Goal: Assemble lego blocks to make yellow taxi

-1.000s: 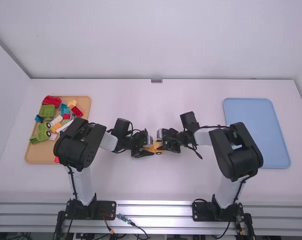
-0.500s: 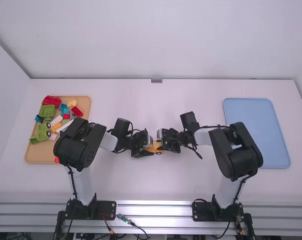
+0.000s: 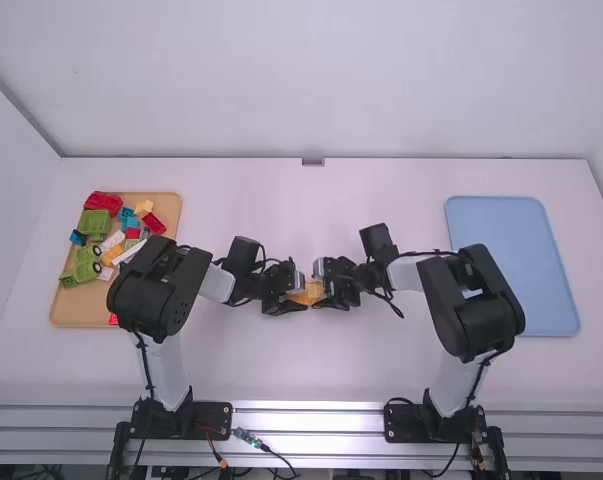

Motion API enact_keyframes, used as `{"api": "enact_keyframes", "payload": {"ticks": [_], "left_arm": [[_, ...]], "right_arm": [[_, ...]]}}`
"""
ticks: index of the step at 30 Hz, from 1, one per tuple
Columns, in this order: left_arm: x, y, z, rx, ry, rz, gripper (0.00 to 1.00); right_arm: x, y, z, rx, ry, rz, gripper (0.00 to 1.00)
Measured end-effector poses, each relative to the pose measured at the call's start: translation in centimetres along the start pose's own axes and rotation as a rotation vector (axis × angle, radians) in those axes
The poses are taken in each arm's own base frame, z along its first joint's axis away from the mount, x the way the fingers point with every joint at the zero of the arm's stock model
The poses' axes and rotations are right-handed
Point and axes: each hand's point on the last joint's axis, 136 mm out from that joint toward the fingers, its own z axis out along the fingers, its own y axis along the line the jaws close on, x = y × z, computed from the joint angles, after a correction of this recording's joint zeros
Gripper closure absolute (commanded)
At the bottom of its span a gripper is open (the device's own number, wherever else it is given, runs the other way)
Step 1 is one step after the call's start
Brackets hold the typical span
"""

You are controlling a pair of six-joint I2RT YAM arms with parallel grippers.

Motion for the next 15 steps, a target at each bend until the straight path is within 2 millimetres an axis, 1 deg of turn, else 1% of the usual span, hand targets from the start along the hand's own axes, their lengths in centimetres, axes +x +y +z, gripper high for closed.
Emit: {"api": "enact_keyframes", "payload": {"ticks": [3, 6, 8, 10, 12, 13, 14, 15], "left_arm": [[0.0, 0.0, 0.0, 0.000, 0.000, 0.000, 0.82], [0.0, 0.0, 0.0, 0.000, 0.000, 0.000, 0.82], [0.0, 0.0, 0.0, 0.000, 0.000, 0.000, 0.82], [0.0, 0.0, 0.0, 0.000, 0.000, 0.001, 0.82], [0.0, 0.0, 0.0, -0.001, 0.000, 0.001, 0.82], [0.0, 0.0, 0.0, -0.001, 0.000, 0.000, 0.82], [0.0, 0.0, 0.0, 0.000, 0.001, 0.000, 0.82], [0.0, 0.0, 0.0, 0.000, 0.001, 0.000, 0.82]], "right_arm": [[-0.3, 0.3, -0.1, -0.014, -0.024, 0.012, 0.31], [-0.7, -0.2, -0.9, -0.007, -0.067, 0.021, 0.39], [-0.9, -0.6, -1.4, 0.001, -0.089, 0.027, 0.41], [-1.1, -1.0, -2.0, 0.008, -0.119, 0.031, 0.49], [-1.2, -1.1, -2.4, 0.012, -0.143, 0.036, 0.61], [-1.3, -1.2, -2.6, 0.015, -0.152, 0.035, 0.88], [-1.4, -1.3, -2.7, 0.017, -0.159, 0.032, 1.00], [-1.4, -1.3, -2.8, 0.017, -0.163, 0.034, 1.00]]}}
